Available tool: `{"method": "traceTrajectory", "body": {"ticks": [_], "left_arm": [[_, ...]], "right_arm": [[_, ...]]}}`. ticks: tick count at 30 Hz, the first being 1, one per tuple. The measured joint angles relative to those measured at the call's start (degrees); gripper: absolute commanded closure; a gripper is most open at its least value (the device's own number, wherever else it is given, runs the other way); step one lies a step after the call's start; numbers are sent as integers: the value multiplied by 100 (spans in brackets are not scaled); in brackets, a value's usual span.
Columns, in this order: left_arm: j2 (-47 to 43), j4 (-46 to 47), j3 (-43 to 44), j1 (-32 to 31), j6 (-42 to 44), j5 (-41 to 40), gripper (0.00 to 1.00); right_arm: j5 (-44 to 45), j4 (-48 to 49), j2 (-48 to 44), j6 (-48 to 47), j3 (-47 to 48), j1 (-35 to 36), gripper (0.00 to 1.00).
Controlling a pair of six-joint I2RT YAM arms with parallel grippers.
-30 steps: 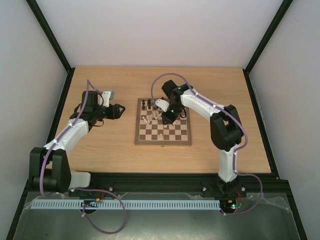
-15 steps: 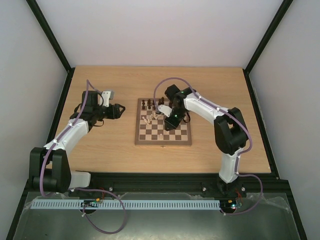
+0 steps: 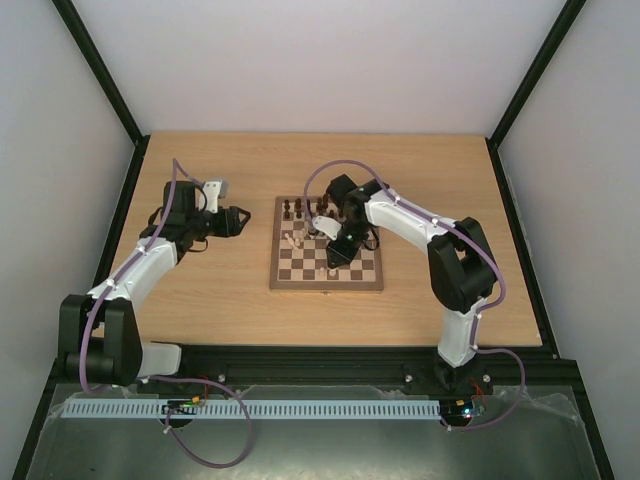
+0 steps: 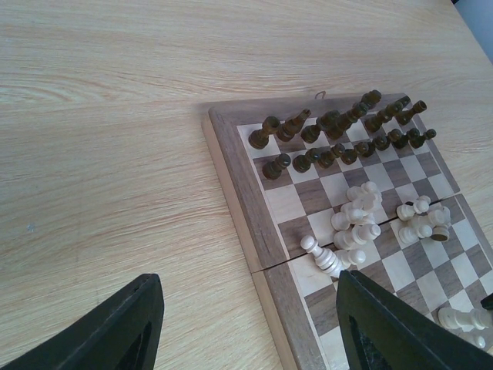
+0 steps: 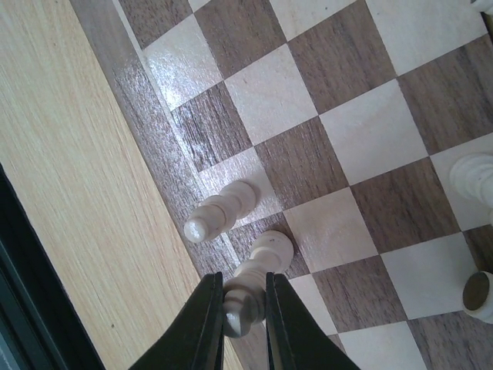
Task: Set up the chess pieces on the board
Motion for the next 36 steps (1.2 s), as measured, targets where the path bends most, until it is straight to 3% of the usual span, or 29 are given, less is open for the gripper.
{"method": "traceTrajectory", "body": {"ticks": [8,24,30,36], "left_arm": [[0,0,0,0,0,-4,35],[0,-20,0,-26,118,-15,36],[48,-313,35,-260,717,-107,37],[380,-918,498,-894,1709,-234,39]], "right_arm": [[-66,2,-2,-4,-24,31,91],[39,-66,-57,-7,-120,37,57],[-15,-111,-433,-2,-101,-249,59],[-350,240,-621,400,-157,-1193,63]]}}
